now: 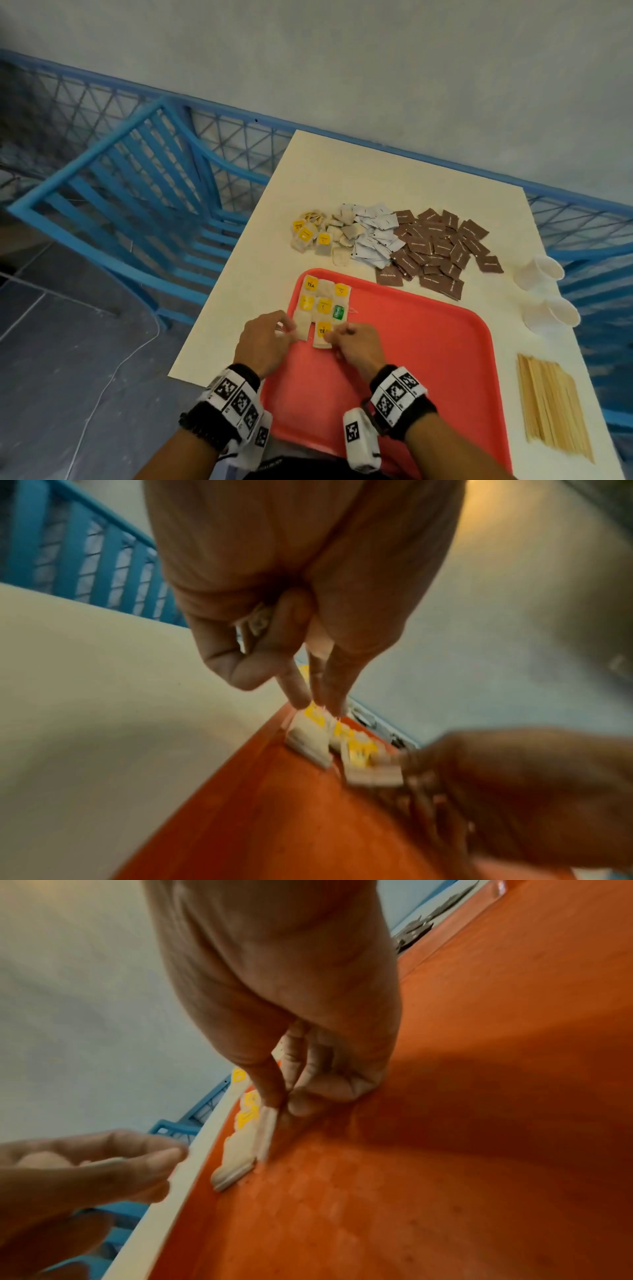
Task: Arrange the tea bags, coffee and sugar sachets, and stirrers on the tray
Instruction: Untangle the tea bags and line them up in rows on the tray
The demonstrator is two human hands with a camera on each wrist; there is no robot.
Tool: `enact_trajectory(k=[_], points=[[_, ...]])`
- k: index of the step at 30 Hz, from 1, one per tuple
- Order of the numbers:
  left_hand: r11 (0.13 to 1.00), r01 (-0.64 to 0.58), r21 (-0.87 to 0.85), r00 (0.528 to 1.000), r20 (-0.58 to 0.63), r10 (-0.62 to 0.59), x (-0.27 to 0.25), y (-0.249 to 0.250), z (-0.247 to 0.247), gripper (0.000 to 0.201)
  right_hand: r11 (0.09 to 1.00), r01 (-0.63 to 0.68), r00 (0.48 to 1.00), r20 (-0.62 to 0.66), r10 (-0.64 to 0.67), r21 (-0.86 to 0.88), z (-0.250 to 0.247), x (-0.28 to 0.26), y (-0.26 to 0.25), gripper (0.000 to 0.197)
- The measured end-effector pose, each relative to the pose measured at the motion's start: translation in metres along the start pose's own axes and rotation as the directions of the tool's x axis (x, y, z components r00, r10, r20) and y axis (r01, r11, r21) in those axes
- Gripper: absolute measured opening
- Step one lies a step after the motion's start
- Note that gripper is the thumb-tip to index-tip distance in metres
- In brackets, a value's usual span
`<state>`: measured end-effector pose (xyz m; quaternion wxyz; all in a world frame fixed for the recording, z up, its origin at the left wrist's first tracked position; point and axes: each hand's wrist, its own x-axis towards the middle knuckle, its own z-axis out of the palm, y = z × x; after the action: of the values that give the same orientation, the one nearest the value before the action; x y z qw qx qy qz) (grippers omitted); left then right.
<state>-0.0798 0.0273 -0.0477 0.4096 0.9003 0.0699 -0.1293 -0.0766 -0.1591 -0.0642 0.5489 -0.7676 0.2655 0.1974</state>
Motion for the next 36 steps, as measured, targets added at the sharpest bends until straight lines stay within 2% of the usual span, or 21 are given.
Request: enact_trajectory(k=[2, 6, 10, 16, 20, 22, 23, 24, 25, 26, 27, 28, 30, 33, 34, 36], points=[[0.989, -0.022, 0.147, 1.000, 0.013, 0.020, 0.003, -0.002, 0.008, 0.008, 1.000, -0.001, 0.999, -0.051, 0.001, -0.001, 0.010, 0.007, -0.002, 0.019], [0.923, -0.074, 0.379, 0.994, 0.102, 0.038, 0.009, 0.005, 0.010, 0.026, 0.999, 0.004, 0.982, -0.188, -0.013, -0.051, 0.019, 0.012, -0.004, 0.027], [0.887, -0.097, 0.452, 0.989, 0.140, 0.036, 0.015, 0.005, 0.009, 0.026, 0.978, 0.022, 0.989, -0.137, -0.051, -0.207, 0.021, 0.014, -0.004, 0.031], [0.881, -0.105, 0.462, 0.992, 0.110, 0.061, 0.016, 0.005, 0.012, 0.020, 0.927, 0.083, 0.990, -0.079, -0.120, -0.366, 0.016, 0.008, -0.009, 0.046], [0.922, -0.079, 0.380, 0.995, 0.084, 0.050, 0.012, 0.005, 0.010, 0.024, 0.913, 0.123, 0.987, -0.043, -0.152, -0.389, 0.010, 0.002, -0.017, 0.049], [0.987, -0.045, 0.157, 0.999, 0.011, 0.044, 0.008, 0.010, 0.005, 0.027, 0.904, 0.182, 0.979, -0.009, -0.202, -0.387, 0.004, -0.006, -0.024, 0.039], [0.999, -0.025, -0.023, 1.000, -0.002, 0.025, 0.006, 0.015, 0.001, 0.031, 0.896, 0.237, 0.968, 0.012, -0.252, -0.376, -0.001, -0.011, -0.028, 0.034], [0.962, 0.038, -0.270, 0.999, 0.044, -0.027, 0.002, 0.024, -0.006, 0.042, 0.884, 0.299, 0.951, 0.036, -0.307, -0.360, -0.008, -0.018, -0.035, 0.032], [0.824, 0.163, -0.543, 0.982, 0.172, -0.082, -0.003, 0.035, -0.012, 0.056, 0.867, 0.360, 0.930, 0.061, -0.362, -0.344, -0.016, -0.026, -0.042, 0.030], [0.600, 0.312, -0.737, 0.939, 0.336, -0.076, -0.009, 0.046, -0.018, 0.069, 0.847, 0.421, 0.904, 0.081, -0.419, -0.324, -0.026, -0.037, -0.051, 0.026], [0.388, 0.431, -0.814, 0.887, 0.462, -0.017, -0.014, 0.055, -0.025, 0.080, 0.821, 0.485, 0.872, 0.098, -0.479, -0.301, -0.036, -0.048, -0.060, 0.020], [0.251, 0.502, -0.828, 0.846, 0.530, 0.056, -0.019, 0.062, -0.030, 0.087, 0.793, 0.543, 0.837, 0.106, -0.537, -0.275, -0.047, -0.061, -0.069, 0.015], [0.121, 0.542, -0.832, 0.814, 0.555, 0.172, -0.026, 0.076, -0.034, 0.088, 0.728, 0.646, 0.758, 0.082, -0.647, -0.230, -0.066, -0.085, -0.082, 0.010], [-0.016, 0.543, -0.839, 0.820, 0.527, 0.223, -0.036, 0.100, -0.032, 0.052, 0.586, 0.769, 0.626, 0.112, -0.772, -0.255, -0.084, -0.119, -0.091, 0.012], [-0.038, 0.542, -0.840, 0.823, 0.521, 0.225, -0.039, 0.106, -0.030, 0.042, 0.525, 0.795, 0.583, 0.142, -0.800, -0.303, -0.087, -0.127, -0.088, 0.016], [-0.029, 0.538, -0.843, 0.824, 0.519, 0.227, -0.045, 0.115, -0.026, 0.040, 0.440, 0.807, 0.531, 0.159, -0.832, -0.394, -0.090, -0.134, -0.079, 0.023]])
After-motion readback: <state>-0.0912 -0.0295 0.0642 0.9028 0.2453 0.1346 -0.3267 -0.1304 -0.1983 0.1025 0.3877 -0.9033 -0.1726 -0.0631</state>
